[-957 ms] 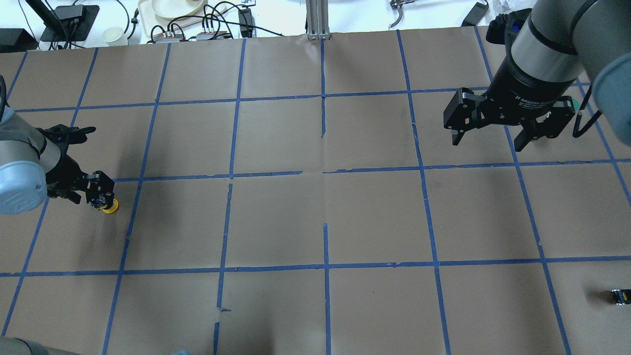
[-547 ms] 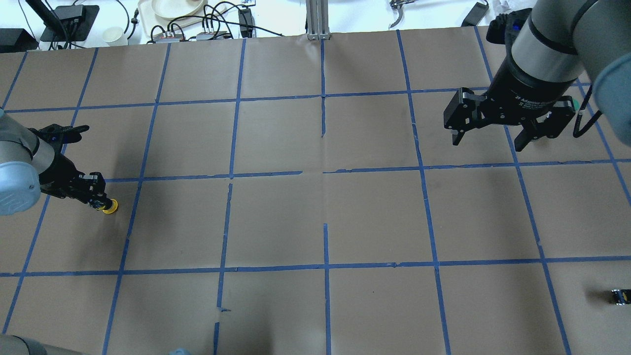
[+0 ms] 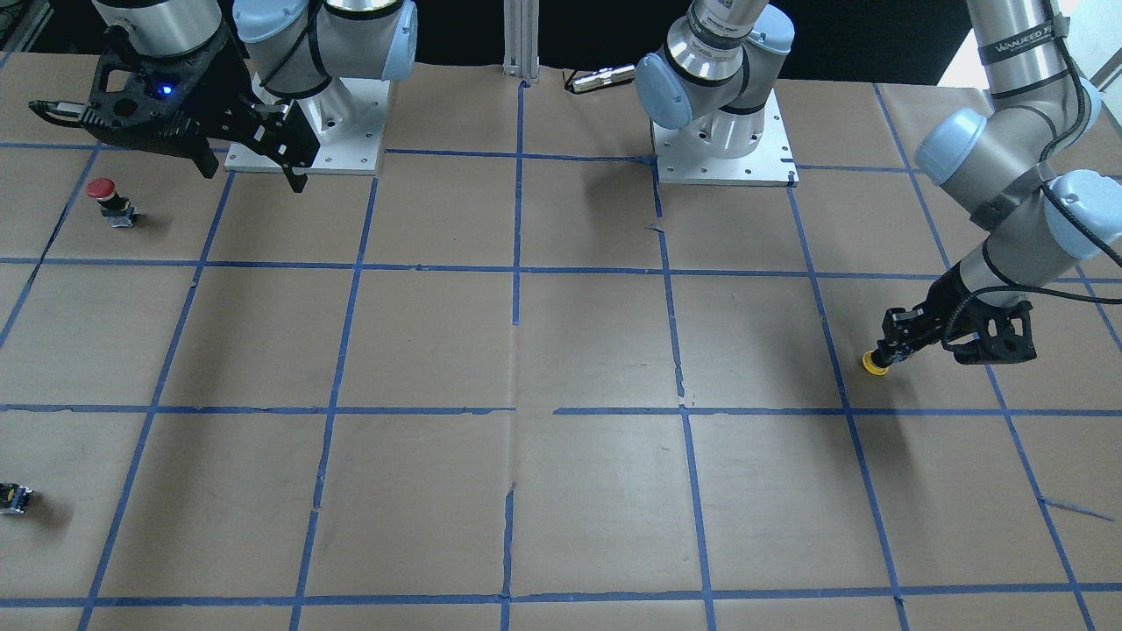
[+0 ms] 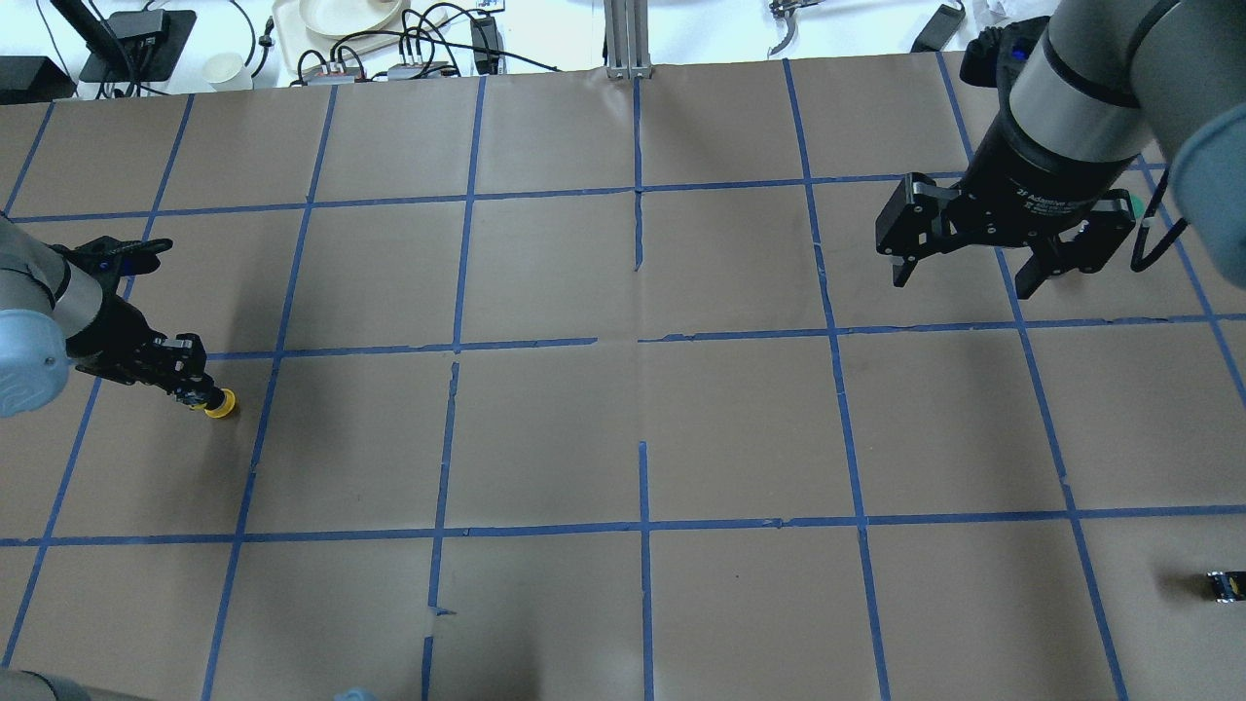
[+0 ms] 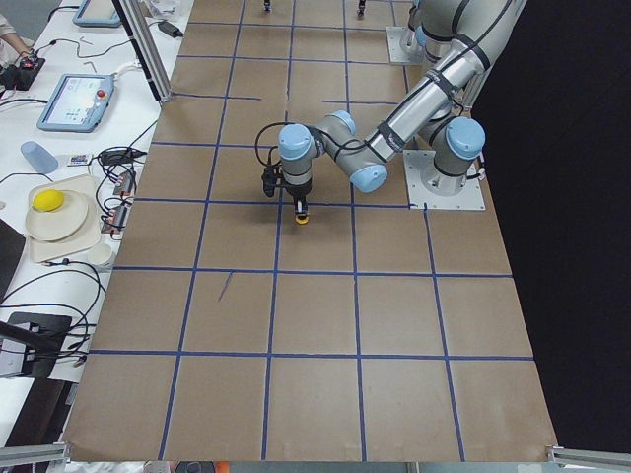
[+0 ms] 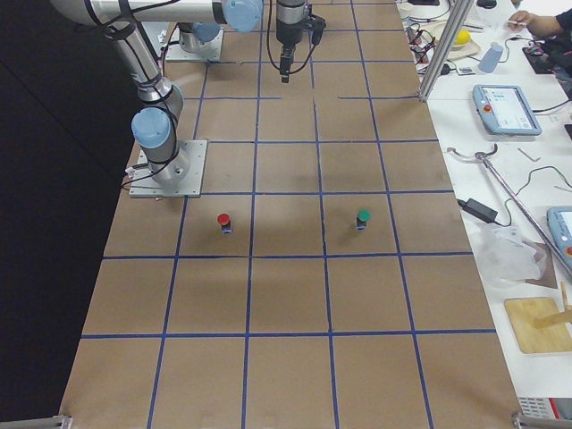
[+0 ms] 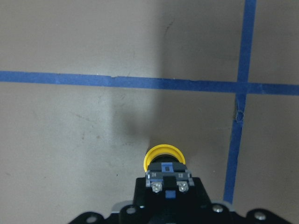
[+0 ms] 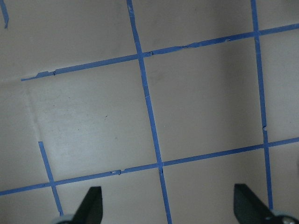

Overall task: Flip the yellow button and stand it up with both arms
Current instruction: 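Lift the button with the left gripper toward the right gripper while right arm approaches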

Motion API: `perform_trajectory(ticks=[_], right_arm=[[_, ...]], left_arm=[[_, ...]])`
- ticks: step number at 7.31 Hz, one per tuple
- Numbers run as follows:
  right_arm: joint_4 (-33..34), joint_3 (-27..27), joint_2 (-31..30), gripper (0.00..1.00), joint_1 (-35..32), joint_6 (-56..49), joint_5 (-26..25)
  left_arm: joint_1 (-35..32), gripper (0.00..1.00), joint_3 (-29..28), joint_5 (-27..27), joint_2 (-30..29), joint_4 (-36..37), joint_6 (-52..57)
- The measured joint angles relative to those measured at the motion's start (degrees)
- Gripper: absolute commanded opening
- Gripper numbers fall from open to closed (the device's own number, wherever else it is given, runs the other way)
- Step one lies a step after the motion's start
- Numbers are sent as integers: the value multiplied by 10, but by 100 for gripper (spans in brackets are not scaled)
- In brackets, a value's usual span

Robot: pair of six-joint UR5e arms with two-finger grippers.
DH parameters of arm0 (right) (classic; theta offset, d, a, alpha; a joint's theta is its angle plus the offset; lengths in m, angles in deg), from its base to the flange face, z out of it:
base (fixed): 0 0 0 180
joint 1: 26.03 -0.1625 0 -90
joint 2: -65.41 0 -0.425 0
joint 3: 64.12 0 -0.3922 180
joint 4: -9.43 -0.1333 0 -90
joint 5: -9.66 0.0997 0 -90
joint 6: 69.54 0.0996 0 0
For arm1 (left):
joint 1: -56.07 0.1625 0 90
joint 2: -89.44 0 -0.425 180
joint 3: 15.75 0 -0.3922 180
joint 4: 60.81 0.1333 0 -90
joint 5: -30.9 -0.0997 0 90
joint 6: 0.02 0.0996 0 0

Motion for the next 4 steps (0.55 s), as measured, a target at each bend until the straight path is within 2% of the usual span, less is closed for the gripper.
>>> perform_trajectory(ticks=[4], right_arm=[[2,0,6,100,0,1,1]], left_arm=[[-9,18,17,216,72,-169,-9]])
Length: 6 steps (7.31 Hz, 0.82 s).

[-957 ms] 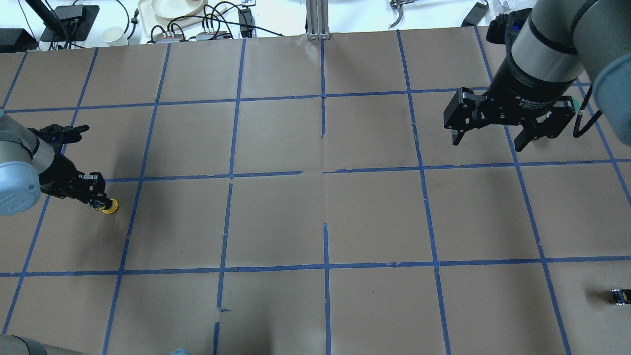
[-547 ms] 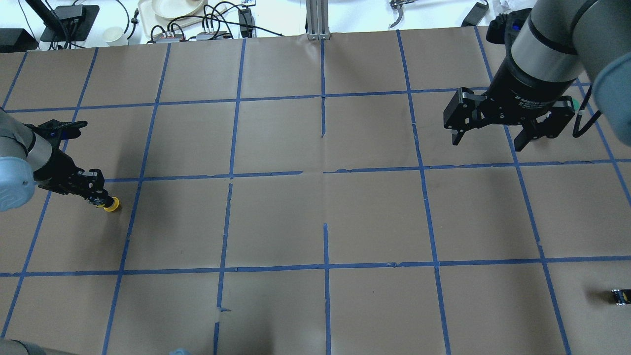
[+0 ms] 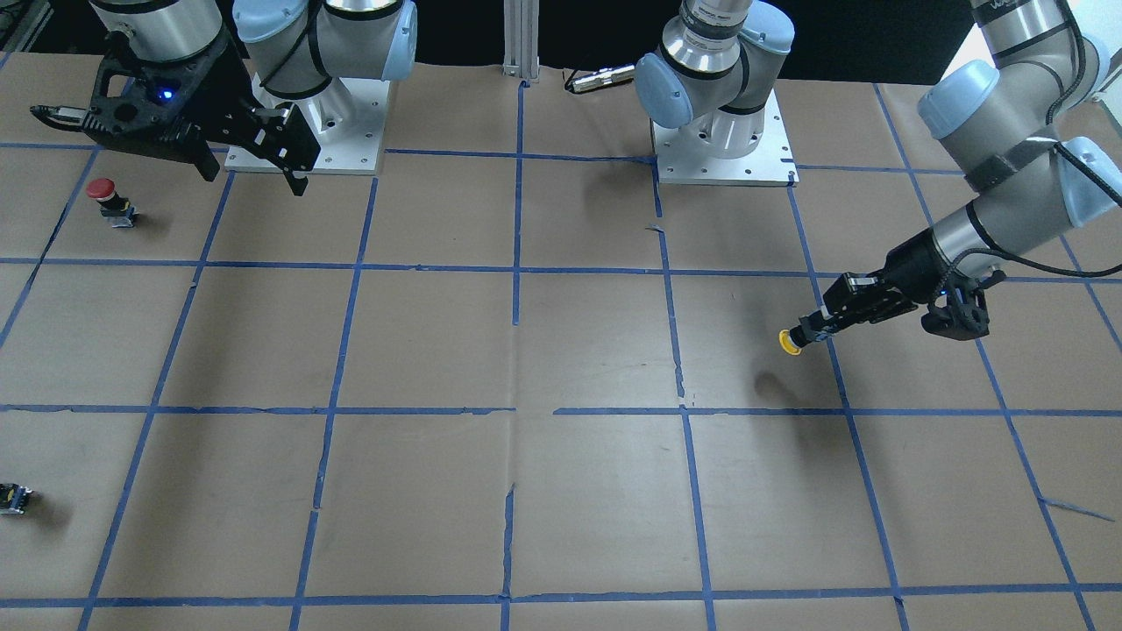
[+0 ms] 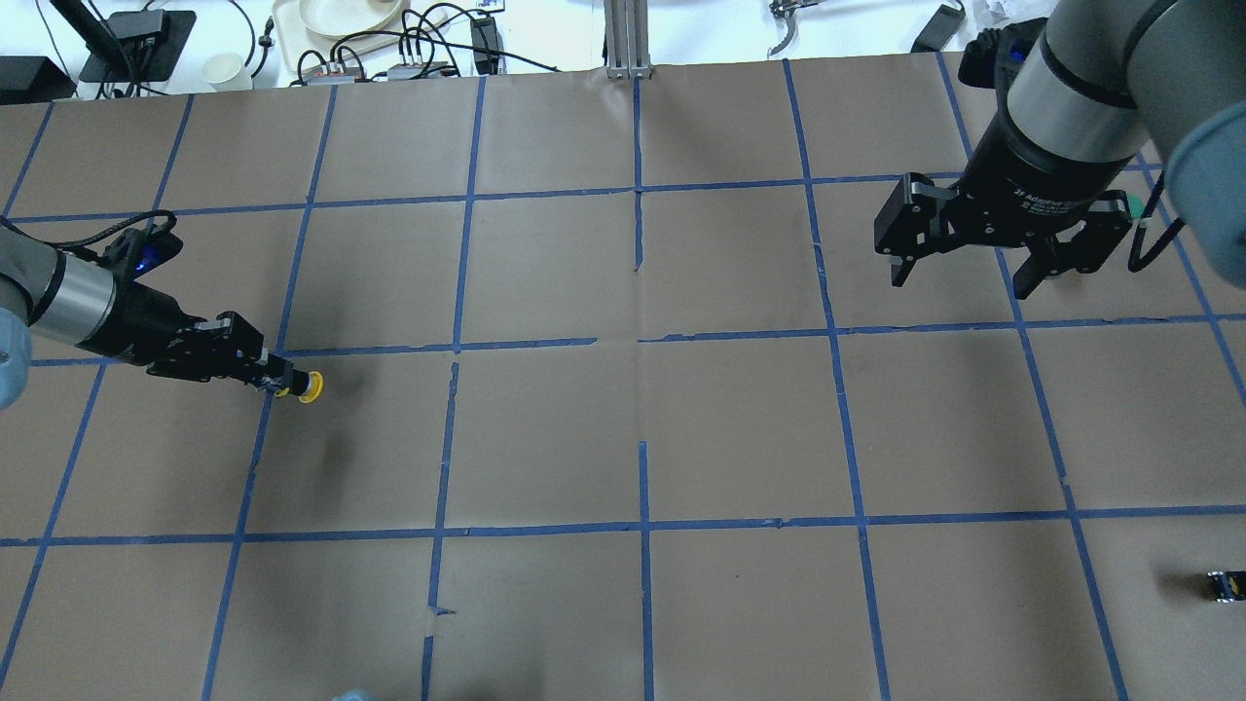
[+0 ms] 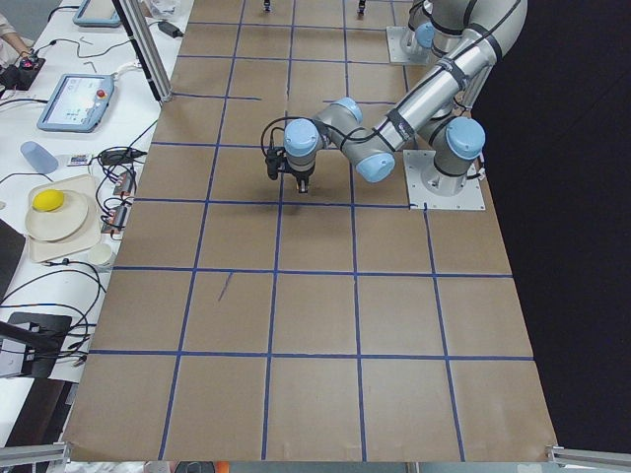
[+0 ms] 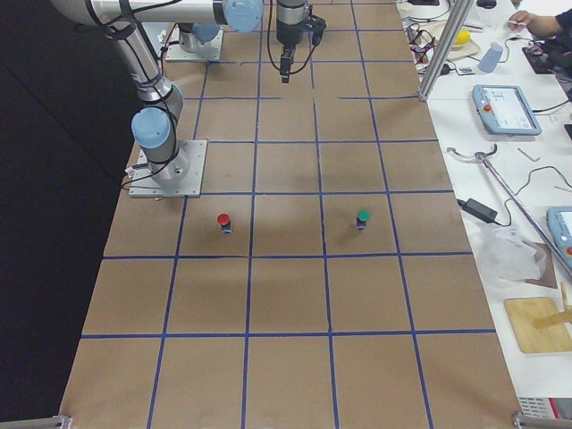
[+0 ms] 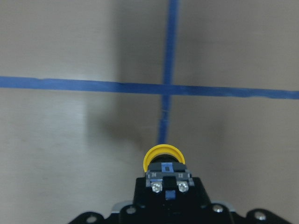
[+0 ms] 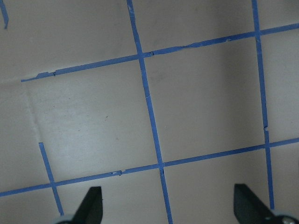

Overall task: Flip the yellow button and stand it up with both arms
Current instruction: 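Lift the button with the left gripper toward the right gripper while right arm approaches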

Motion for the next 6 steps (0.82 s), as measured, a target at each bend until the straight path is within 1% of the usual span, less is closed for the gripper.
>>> perform_trajectory(ticks=[2,3,4,6], right_arm=[[6,-1,19,100,14,7,9],[7,-2,25,100,31,11,30],[6,-3,27,100,46,19,68],[6,-4,29,100,58,83,178]], left_arm=[[-20,18,38,124,38,-25,-6],[-35,18,49,193,52,-29,-8],[-52,18,53,263,60,-30,-8],[-99,18,52,392,52,-16,-25]])
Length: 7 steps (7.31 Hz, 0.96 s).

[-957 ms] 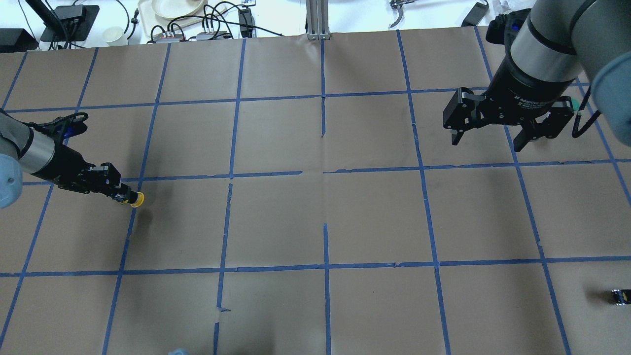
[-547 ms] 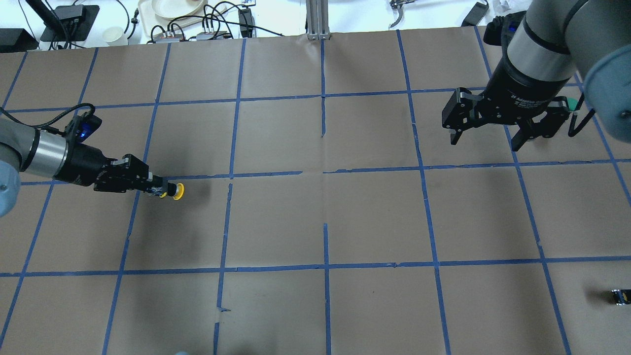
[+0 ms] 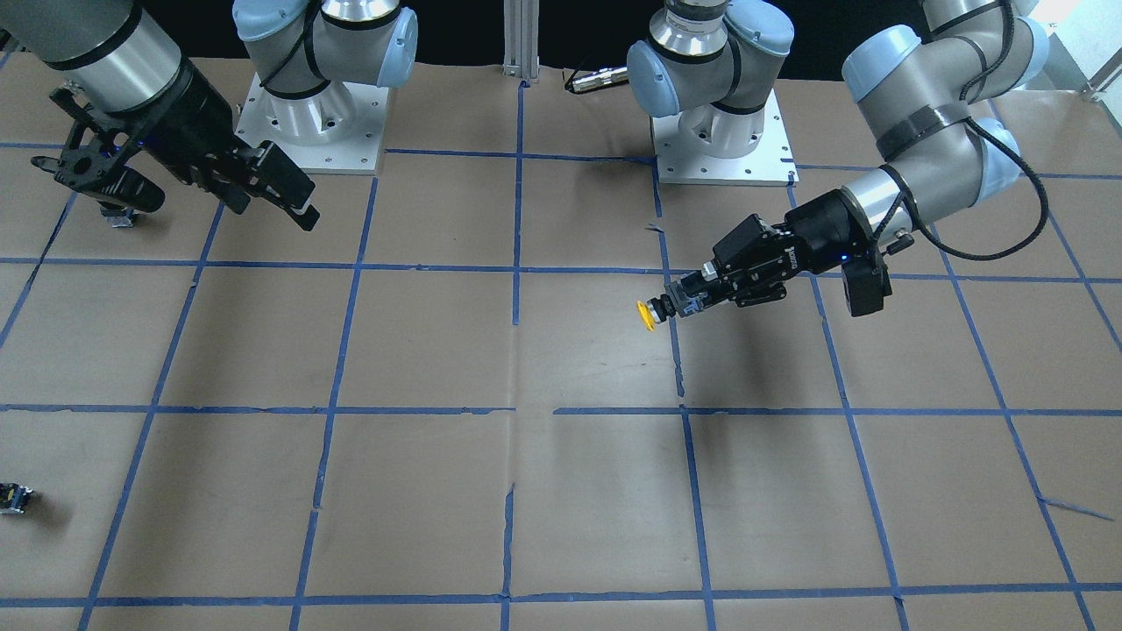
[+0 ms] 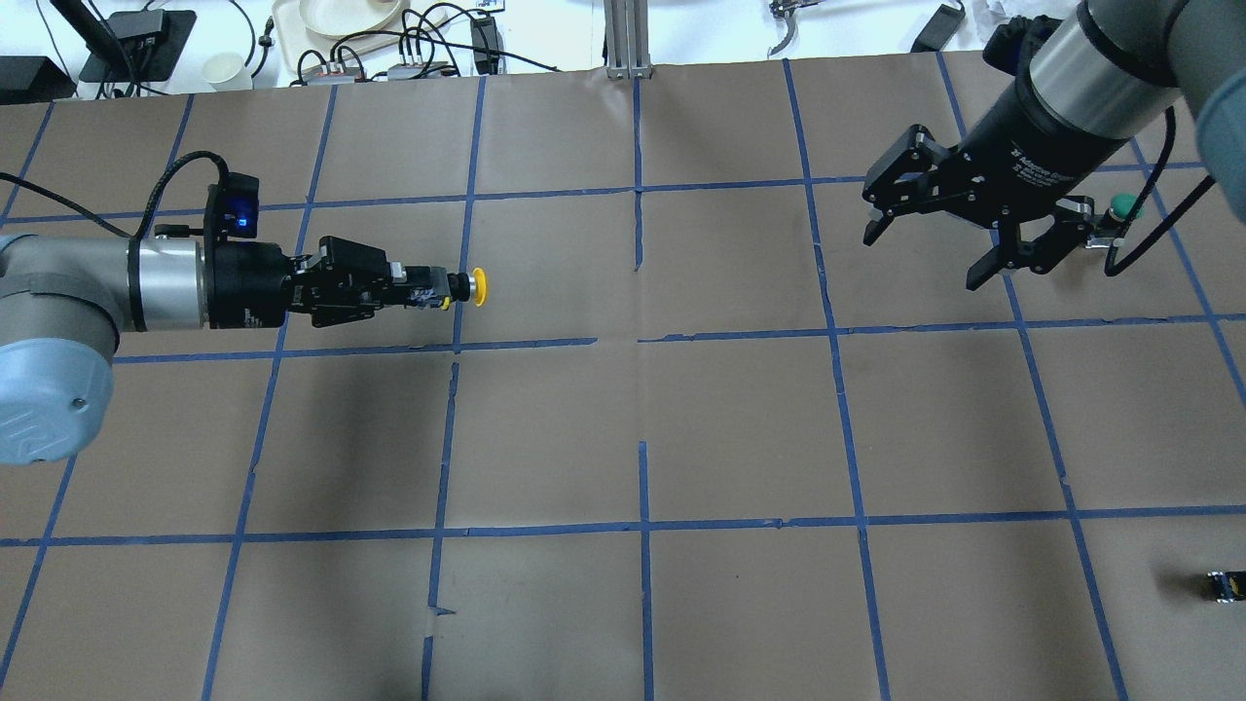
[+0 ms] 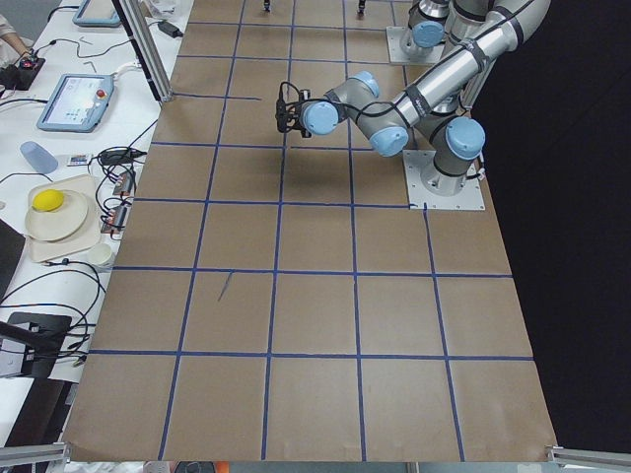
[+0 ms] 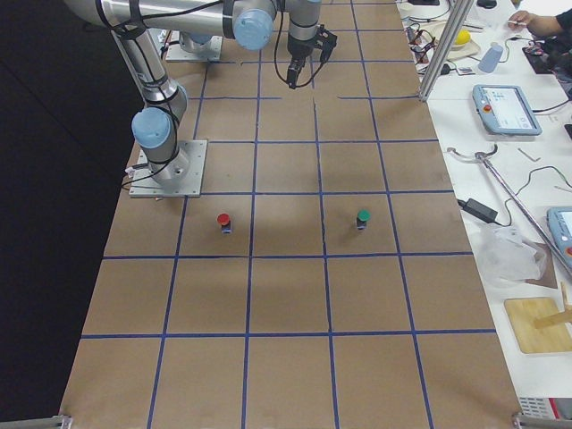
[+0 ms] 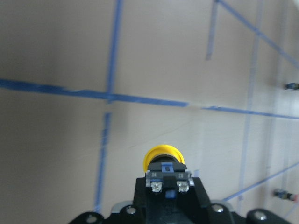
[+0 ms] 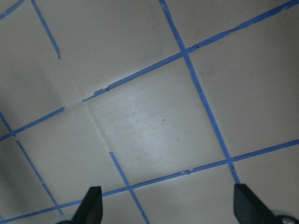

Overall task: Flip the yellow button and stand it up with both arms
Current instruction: 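Lift the button with the left gripper toward the right gripper while right arm approaches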

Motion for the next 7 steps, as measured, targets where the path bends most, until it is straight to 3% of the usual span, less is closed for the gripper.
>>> perform_trajectory(ticks=[2,5,7], right_arm=[[2,0,1,100,7,52,94],[-1,3,13,100,31,131,242],[5,14,18,100,31,171,301]], left_arm=[[-38,18,-3,104,-30,28,-10],[-85,18,-3,209,-80,44,-10],[-130,18,-3,281,-100,67,-12]])
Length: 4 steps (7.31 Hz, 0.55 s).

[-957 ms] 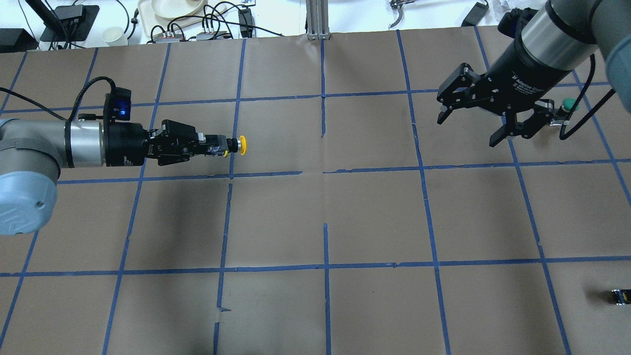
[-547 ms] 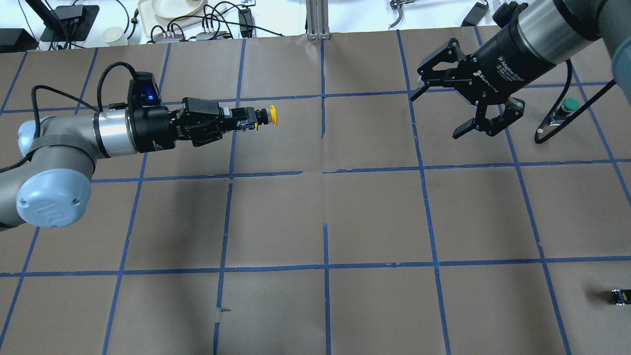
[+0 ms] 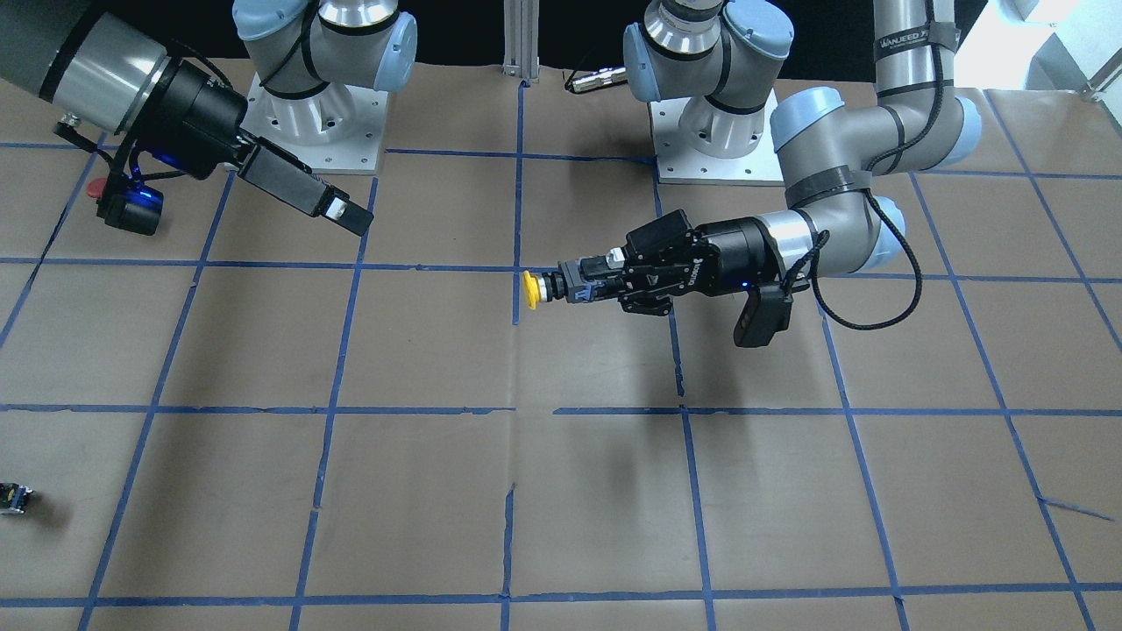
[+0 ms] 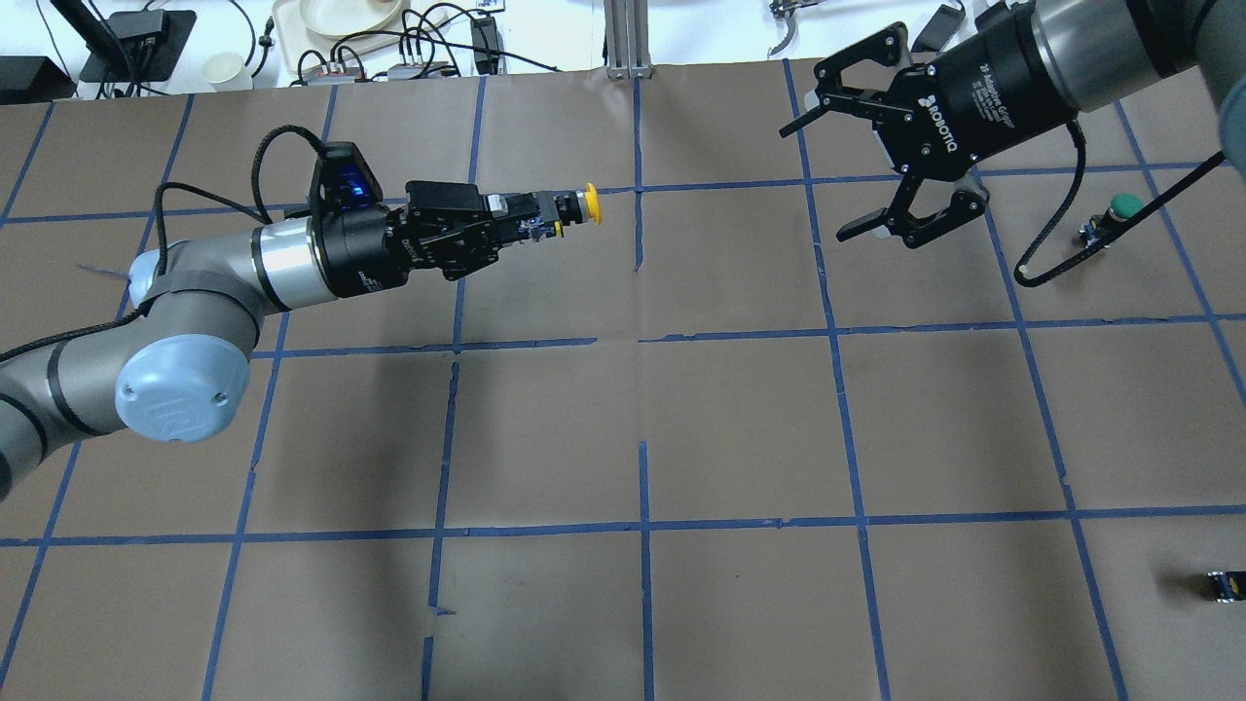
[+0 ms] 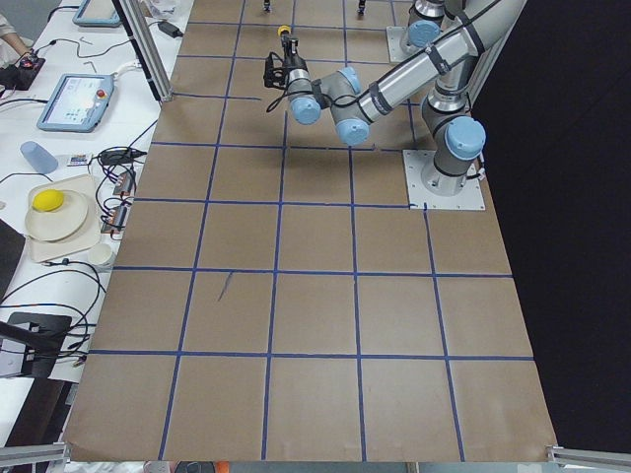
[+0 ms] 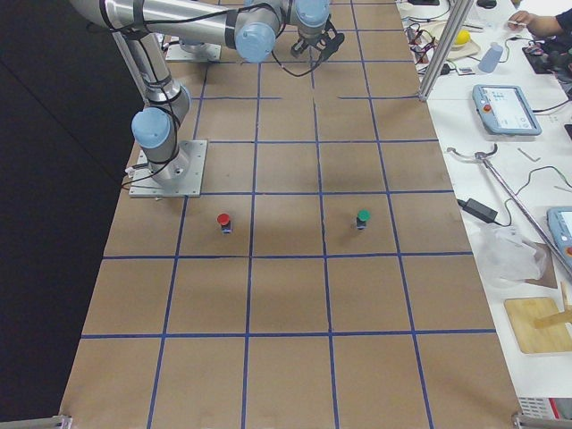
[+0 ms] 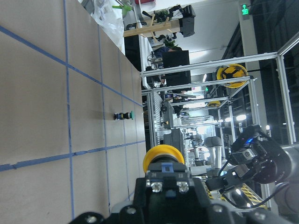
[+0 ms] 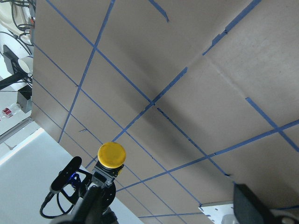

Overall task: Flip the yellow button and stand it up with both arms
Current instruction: 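Lift the button with the left gripper toward the right gripper while right arm approaches, then close the right gripper on the yellow cap held by the left gripper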

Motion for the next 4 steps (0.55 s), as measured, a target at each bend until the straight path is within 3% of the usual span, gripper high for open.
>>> perform_trajectory(ticks=[2,4], right_arm=[[7,17,1,100,-1,9,16],[27,21,1,100,-3,13,32]], left_arm=[[-50,18,-13,57,-42,58,-2],[-86,18,-40,74,-67,78,-2]])
